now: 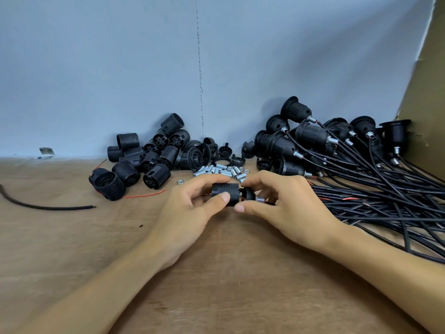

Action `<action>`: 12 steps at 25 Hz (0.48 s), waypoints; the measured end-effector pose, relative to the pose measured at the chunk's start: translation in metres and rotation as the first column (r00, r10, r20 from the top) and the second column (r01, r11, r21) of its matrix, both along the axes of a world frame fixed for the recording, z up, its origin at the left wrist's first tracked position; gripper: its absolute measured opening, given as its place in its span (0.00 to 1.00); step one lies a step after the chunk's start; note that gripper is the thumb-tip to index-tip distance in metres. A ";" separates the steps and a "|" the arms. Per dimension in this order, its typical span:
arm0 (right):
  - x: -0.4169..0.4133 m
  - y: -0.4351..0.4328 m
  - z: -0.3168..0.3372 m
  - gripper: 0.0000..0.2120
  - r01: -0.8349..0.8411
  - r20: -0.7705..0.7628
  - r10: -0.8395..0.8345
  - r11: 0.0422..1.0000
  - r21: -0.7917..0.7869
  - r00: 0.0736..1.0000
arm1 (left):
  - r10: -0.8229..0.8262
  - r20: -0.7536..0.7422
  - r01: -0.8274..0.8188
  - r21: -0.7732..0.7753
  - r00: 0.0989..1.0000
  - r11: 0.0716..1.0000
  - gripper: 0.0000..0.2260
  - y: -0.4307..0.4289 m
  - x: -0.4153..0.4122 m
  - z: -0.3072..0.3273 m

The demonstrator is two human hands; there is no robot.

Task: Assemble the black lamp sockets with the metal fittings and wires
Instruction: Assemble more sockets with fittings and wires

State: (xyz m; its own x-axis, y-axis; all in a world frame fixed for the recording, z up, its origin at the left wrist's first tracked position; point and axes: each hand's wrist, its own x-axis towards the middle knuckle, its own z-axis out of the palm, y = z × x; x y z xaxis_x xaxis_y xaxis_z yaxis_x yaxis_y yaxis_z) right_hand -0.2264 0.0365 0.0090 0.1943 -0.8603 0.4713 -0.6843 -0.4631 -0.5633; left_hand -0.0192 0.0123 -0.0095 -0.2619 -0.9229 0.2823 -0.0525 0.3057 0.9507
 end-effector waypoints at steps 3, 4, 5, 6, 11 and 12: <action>0.002 0.002 -0.003 0.18 0.008 -0.043 -0.011 0.996 -0.084 0.999 | -0.022 -0.067 0.029 0.113 0.998 0.993 0.14 -0.001 -0.001 -0.001; 0.003 0.003 -0.003 0.18 0.004 -0.044 -0.008 0.995 -0.103 0.999 | -0.027 -0.080 0.037 0.137 0.996 0.990 0.14 -0.001 -0.002 -0.001; 0.003 0.004 -0.004 0.18 -0.004 -0.046 -0.002 0.993 -0.121 0.999 | -0.029 -0.088 0.042 0.148 0.996 0.988 0.14 -0.001 -0.002 0.000; 0.003 0.005 -0.005 0.17 -0.008 -0.052 0.001 0.990 -0.143 0.999 | -0.032 -0.088 0.044 0.149 0.996 0.988 0.14 -0.001 -0.001 0.000; 0.000 0.004 -0.005 0.17 -0.037 -0.074 0.025 0.985 -0.170 0.997 | -0.054 -0.082 0.062 0.097 0.995 0.993 0.17 -0.001 0.002 -0.001; -0.001 0.003 -0.005 0.17 -0.047 -0.080 0.034 0.984 -0.173 0.996 | -0.049 -0.097 0.059 0.098 0.994 0.993 0.17 -0.001 0.002 -0.001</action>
State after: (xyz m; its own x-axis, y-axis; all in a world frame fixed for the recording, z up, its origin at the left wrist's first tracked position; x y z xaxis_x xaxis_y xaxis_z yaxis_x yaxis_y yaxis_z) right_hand -0.2270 0.0395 0.0043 0.2688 -0.7566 0.5961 -0.7009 -0.5781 -0.4177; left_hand -0.0169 0.0111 -0.0102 -0.2889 -0.9330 0.2144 0.0533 0.2079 0.9767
